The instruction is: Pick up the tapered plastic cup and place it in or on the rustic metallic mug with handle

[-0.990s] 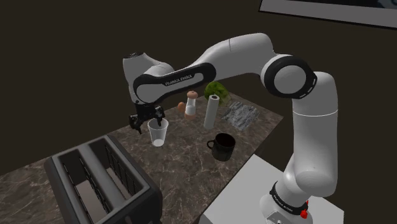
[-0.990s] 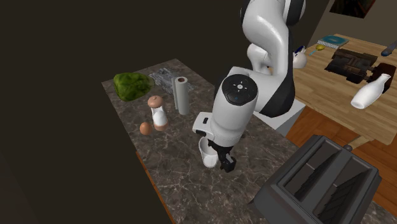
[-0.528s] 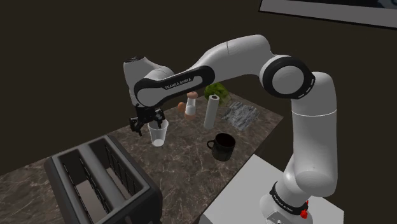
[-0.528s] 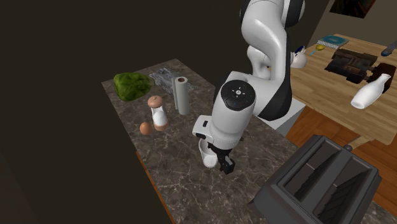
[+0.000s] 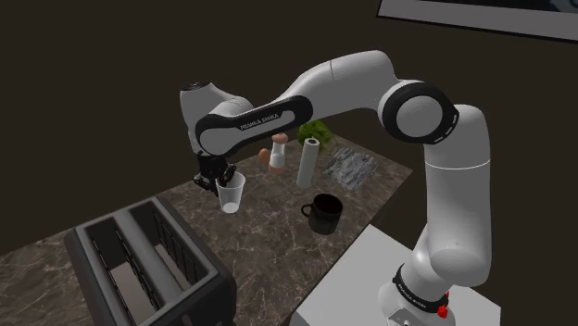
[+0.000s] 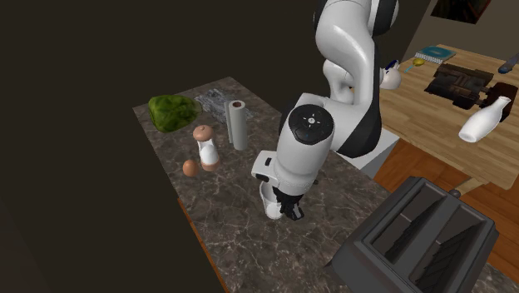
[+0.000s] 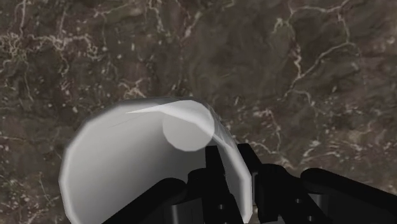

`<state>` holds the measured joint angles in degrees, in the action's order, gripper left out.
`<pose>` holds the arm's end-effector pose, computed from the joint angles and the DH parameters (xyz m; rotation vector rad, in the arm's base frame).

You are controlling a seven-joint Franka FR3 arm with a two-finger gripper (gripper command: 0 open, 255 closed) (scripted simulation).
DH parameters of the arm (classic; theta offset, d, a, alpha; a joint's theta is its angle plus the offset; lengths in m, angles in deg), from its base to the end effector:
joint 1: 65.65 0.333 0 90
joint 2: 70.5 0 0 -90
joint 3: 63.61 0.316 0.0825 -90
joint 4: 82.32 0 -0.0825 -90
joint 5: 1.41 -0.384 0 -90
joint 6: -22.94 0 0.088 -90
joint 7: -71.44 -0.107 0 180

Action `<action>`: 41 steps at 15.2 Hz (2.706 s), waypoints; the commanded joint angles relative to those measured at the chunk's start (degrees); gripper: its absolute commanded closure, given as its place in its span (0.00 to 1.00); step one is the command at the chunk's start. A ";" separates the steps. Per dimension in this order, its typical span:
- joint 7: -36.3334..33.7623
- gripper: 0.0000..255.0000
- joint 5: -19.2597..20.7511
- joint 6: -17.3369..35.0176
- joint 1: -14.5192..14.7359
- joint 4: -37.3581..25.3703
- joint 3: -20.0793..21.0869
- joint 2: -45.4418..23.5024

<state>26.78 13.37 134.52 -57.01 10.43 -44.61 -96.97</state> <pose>0.6069 0.2695 0.3596 2.9923 -0.3211 -0.0487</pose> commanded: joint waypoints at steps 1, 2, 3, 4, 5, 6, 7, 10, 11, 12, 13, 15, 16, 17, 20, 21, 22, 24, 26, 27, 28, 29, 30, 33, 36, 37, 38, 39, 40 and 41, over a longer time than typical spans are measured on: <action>0.00 1.00 -0.02 0.02 0.01 0.02 0.02 -0.01; 0.00 1.00 -0.01 0.02 0.02 0.01 0.02 -0.01; 0.00 1.00 -0.02 0.03 0.01 0.03 0.02 0.00; 0.00 1.00 -0.01 0.02 0.02 0.00 0.02 -0.02; 0.13 1.00 -0.15 -0.60 0.00 -0.36 0.08 0.26; 0.26 1.00 -0.28 -1.23 -0.02 -0.73 0.14 0.55; 0.38 1.00 -0.41 -1.86 -0.03 -1.12 0.20 0.81; 0.75 1.00 -0.76 -3.80 -0.04 -2.41 0.35 1.52; 0.86 1.00 -0.87 -4.46 -0.04 -2.87 0.40 1.74; 0.98 1.00 -0.97 -5.12 -0.03 -3.34 0.44 1.95; 1.09 1.00 -1.07 -5.79 -0.02 -3.83 0.49 2.15; 1.32 1.00 -1.26 -7.14 0.00 -4.86 0.57 2.51; 1.43 1.00 -1.34 -7.82 0.02 -5.39 0.60 2.67; 1.53 1.00 -1.42 -8.51 0.04 -5.95 0.64 2.82; 1.84 1.00 -1.63 -10.61 0.13 -7.73 0.74 3.20; 1.94 1.00 -1.69 -11.32 0.17 -8.36 0.76 3.29; 2.04 1.00 -1.75 -12.05 0.21 -9.00 0.79 3.38; 2.23 1.00 -1.84 -13.51 0.30 -10.36 0.84 3.51; 2.42 1.00 -1.90 -15.00 0.41 -11.80 0.88 3.58; 2.51 1.00 -1.93 -15.75 0.48 -12.56 0.90 3.59; 2.59 1.00 -1.94 -16.52 0.55 -13.34 0.92 3.59; 2.68 1.00 -1.95 -17.29 0.62 -14.14 0.94 3.57; 2.76 1.00 -1.96 -18.07 0.70 -14.97 0.95 3.53; 3.01 1.00 -1.93 -20.48 0.98 -17.61 0.99 3.32; 3.25 1.00 -1.83 -22.99 1.33 -20.52 1.01 2.93; 3.29 1.00 -1.81 -23.37 1.38 -20.96 1.01 2.87; 3.70 1.00 -2.69 -22.01 0.28 -16.70 1.13 5.93; 4.19 1.00 -3.56 -20.82 -0.75 -12.77 1.22 8.86; 4.77 1.00 -4.42 -19.78 -1.68 -9.12 1.23 11.68; 5.41 1.00 -5.28 -18.87 -2.50 -5.71 1.16 14.41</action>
<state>31.56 8.80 114.90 -58.71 1.85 -43.39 -84.88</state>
